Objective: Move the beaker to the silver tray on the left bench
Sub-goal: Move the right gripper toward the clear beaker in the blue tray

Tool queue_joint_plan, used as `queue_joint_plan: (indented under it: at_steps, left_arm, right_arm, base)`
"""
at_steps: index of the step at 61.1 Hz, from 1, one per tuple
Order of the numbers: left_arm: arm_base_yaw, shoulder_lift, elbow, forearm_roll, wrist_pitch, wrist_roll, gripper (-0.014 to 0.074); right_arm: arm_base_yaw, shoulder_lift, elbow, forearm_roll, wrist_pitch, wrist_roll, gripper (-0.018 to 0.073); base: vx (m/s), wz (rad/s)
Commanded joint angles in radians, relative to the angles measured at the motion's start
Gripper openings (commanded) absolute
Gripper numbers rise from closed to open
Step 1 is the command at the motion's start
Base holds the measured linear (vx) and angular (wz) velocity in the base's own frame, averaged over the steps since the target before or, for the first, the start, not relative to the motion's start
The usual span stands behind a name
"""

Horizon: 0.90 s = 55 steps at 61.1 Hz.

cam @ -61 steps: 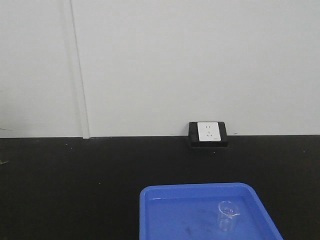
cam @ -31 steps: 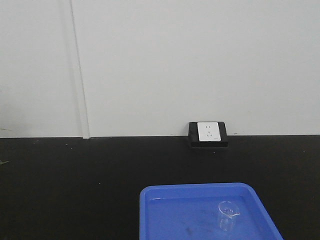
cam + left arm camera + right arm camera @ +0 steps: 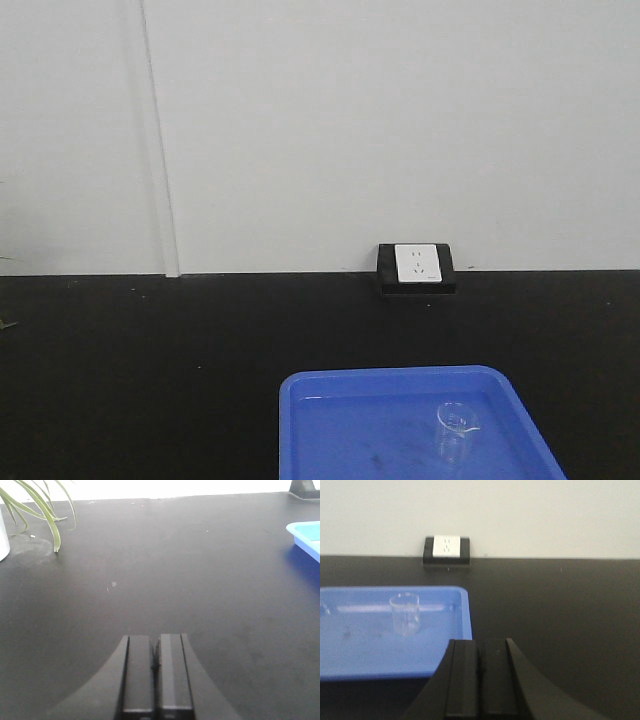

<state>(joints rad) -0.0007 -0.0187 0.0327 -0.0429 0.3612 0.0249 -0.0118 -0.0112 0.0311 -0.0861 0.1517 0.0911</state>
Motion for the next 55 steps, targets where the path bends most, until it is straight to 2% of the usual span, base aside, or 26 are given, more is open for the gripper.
queue_joint_plan:
  at_steps: [1, 9, 25, 41, 55]
  left_arm:
    - [-0.002, -0.008, 0.021, -0.008, -0.080, -0.001, 0.0001]
    - [-0.002, -0.008, 0.021, -0.008, -0.080, -0.001, 0.0001]
    - [-0.002, -0.008, 0.021, -0.008, -0.080, -0.001, 0.0001]
    - [-0.002, -0.008, 0.021, -0.008, -0.080, -0.001, 0.0001]
    - [-0.002, -0.008, 0.021, -0.008, -0.080, -0.001, 0.0001]
  right_arm:
    - [-0.006, -0.011, 0.004, 0.029, -0.179, 0.006, -0.0011]
    - [-0.006, -0.011, -0.005, 0.094, -0.290, 0.052, -0.0011]
    - [-0.006, 0.010, -0.154, 0.117, -0.295, 0.073, -0.0011]
    - [-0.006, 0.211, -0.404, 0.123, -0.161, 0.071, -0.0011]
    - [-0.006, 0.406, -0.439, 0.107, -0.110, 0.041, -0.0007]
  base:
    - [0.00, 0.00]
    - [0.00, 0.00]
    - [0.00, 0.00]
    - [0.00, 0.00]
    - [0.00, 0.00]
